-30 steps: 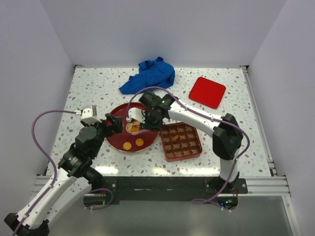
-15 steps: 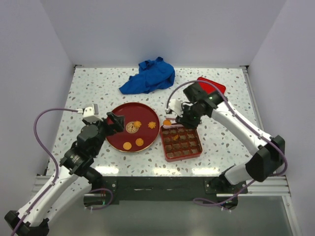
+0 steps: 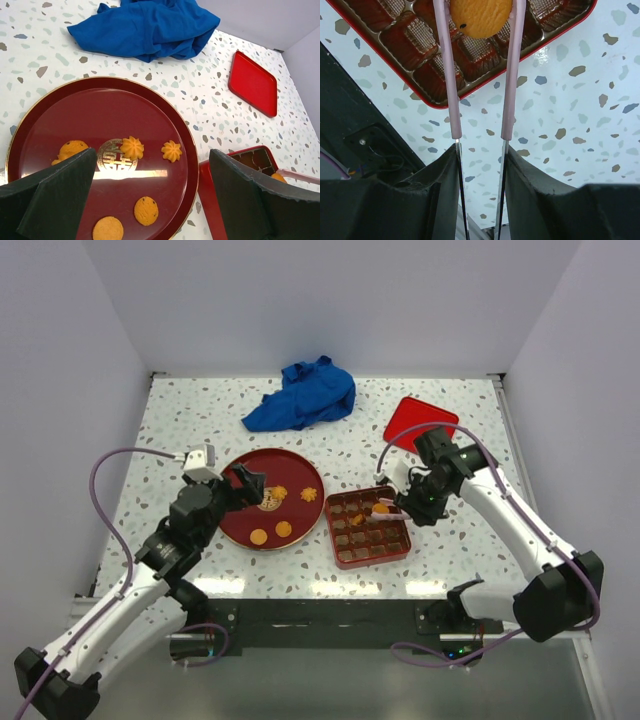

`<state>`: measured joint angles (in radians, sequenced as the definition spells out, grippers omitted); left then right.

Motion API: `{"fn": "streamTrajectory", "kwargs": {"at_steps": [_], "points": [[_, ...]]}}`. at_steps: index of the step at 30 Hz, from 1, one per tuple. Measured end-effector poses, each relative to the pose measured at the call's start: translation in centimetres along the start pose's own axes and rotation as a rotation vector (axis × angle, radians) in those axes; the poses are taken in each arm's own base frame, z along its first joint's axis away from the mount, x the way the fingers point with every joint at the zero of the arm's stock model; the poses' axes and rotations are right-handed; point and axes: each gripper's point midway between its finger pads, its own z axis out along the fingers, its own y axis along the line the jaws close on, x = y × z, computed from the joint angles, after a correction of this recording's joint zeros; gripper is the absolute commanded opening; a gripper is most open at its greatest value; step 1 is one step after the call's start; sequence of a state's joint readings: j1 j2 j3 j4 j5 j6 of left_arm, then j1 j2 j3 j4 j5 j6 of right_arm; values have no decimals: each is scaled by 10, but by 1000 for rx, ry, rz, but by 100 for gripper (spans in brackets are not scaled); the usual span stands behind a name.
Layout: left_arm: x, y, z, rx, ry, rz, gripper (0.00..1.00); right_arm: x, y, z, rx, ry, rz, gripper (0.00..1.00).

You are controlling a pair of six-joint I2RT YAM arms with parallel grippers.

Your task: Pack the cookies

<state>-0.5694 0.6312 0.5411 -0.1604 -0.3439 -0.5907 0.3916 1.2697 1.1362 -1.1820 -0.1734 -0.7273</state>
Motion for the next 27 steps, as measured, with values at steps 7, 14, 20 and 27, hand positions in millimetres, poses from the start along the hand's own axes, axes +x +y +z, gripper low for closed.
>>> {"fn": "streamTrajectory", "kwargs": {"at_steps": [7,14,20,27], "points": [[-1,0,-3,14,-20,-9,100,1,1,6,-20,21,25,16],[0,2,-4,15,-23,-11,100,2,-1,22,-63,69,53,21],[0,2,-4,15,-23,-11,100,-1,-4,24,-67,68,56,25],[3,2,-2,9,-12,-7,100,-5,-3,24,-75,54,56,31]]}}
